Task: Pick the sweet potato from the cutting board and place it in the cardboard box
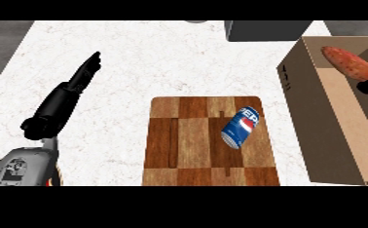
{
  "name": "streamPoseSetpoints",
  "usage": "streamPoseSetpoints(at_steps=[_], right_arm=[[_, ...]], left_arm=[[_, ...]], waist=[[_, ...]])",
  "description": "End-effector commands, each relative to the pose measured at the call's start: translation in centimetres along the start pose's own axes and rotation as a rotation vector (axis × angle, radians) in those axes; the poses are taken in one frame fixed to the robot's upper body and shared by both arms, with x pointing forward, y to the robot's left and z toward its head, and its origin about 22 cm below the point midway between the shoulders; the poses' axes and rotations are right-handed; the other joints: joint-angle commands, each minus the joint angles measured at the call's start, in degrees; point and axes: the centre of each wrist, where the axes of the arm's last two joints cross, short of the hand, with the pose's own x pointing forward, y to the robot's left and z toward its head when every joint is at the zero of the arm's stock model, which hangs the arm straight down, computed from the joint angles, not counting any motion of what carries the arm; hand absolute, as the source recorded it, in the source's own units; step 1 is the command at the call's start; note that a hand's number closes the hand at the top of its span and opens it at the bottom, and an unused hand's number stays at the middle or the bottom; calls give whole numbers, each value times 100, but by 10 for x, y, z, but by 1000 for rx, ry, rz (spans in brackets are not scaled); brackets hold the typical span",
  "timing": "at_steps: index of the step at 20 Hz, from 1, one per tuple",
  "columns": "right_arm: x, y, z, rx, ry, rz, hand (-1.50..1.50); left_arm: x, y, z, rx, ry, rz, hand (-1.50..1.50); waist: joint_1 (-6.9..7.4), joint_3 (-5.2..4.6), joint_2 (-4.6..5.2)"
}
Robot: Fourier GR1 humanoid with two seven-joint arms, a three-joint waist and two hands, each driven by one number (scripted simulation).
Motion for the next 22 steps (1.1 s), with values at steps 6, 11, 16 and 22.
streamPoseSetpoints(at_steps=[6, 11, 16, 22], right_arm=[[-31, -16, 6, 7, -260, -150, -150], [-29, -48, 16, -229, -357, -759, -150], [-65, -38, 11, -322, -247, -1094, -150], [-138, -19, 1, -457, -218, -1175, -150]], left_arm=[[-8, -11, -7, 5, -3, -16, 0], [-4, 2, 2, 24, 9, -3, 0], [6, 9, -4, 19, 2, -2, 0], [3, 2, 5, 0, -4, -3, 0]], waist=[[-5, 2, 9], [-63, 34, -62], [-85, 18, -29], [15, 7, 5]])
